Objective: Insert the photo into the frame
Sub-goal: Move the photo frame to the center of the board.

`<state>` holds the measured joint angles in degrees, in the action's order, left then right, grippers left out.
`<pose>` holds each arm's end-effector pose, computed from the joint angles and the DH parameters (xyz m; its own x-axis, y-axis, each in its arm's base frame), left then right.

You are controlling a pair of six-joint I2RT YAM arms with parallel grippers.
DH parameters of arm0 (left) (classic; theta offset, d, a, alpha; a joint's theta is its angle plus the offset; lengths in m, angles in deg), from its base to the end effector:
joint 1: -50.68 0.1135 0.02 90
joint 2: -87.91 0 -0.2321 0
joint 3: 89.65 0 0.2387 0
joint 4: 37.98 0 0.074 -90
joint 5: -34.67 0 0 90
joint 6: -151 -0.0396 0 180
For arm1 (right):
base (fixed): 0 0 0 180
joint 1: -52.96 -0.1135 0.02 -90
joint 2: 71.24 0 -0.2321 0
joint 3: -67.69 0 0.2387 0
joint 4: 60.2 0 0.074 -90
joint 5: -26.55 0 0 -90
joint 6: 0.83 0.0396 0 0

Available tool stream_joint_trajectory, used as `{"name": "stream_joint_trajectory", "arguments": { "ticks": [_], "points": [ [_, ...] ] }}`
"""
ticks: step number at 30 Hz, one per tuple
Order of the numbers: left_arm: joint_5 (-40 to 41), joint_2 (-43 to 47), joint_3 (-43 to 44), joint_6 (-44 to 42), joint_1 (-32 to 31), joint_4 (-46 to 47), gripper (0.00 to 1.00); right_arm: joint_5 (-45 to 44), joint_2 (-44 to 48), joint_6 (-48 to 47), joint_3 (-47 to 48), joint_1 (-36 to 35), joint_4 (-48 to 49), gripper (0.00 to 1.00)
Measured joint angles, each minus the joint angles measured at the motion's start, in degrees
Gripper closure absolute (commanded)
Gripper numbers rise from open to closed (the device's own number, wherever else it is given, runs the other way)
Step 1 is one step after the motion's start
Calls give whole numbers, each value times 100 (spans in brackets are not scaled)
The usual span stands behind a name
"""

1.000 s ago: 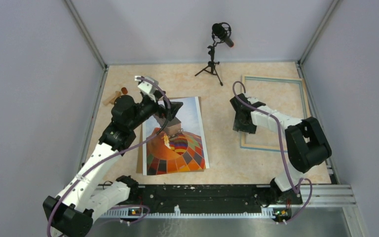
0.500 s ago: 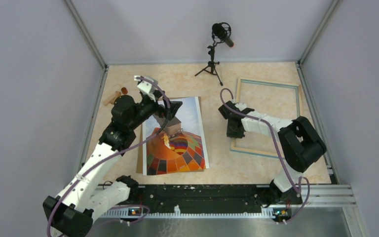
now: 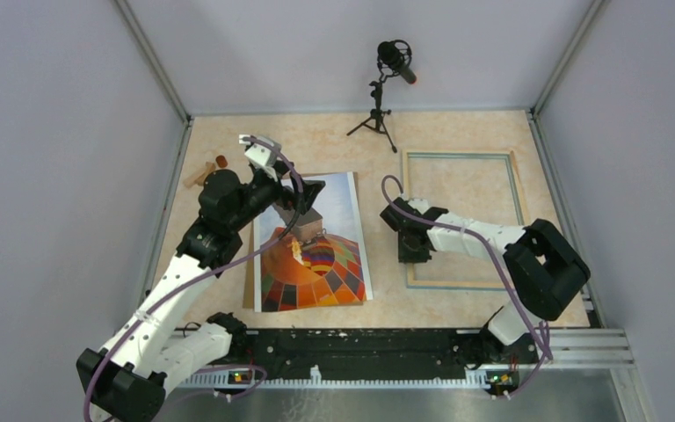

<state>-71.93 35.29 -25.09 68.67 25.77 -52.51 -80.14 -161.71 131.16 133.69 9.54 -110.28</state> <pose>0.1988 -0.1048 0.3423 -0.1290 -0.0811 -0.9883 0.6511 0.7448 -0.1461 0.2032 0.1766 0.1388 -0.9236 0.0082 -0.3832 0.0203 0.9994 -0.0275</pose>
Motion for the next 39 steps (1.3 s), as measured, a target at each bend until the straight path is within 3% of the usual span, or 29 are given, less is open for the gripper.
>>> {"name": "stream_joint_trajectory", "arguments": {
  "ticks": [1,3,6,9,10,16,21,25,30,39],
  "points": [
    [0,0,0,2,0,0,1,44,35,0,-9,-33,-26,55],
    [2,0,-4,20,0,0,2,133,136,-26,-7,-72,-50,38],
    [17,-2,-31,61,0,7,2,181,380,-127,35,-81,-114,28],
    [61,-17,-57,118,0,2,2,184,629,-240,282,-81,-256,4],
    [83,-31,-61,133,0,2,2,184,717,-291,391,-81,-260,1],
    [363,-90,-63,295,-46,-4,2,103,986,-457,1001,-83,-199,1],
    [496,-125,-125,686,-133,-181,2,264,990,-520,916,-70,352,1],
    [446,-72,-656,1226,-140,-459,2,1058,981,-616,581,129,1255,2],
    [367,55,-1539,1869,-140,-960,2,2688,614,-428,149,988,2667,2],
    [-33,-334,-2323,2566,-186,-914,1,4109,-870,-181,319,1655,3591,6]
  ]
}}
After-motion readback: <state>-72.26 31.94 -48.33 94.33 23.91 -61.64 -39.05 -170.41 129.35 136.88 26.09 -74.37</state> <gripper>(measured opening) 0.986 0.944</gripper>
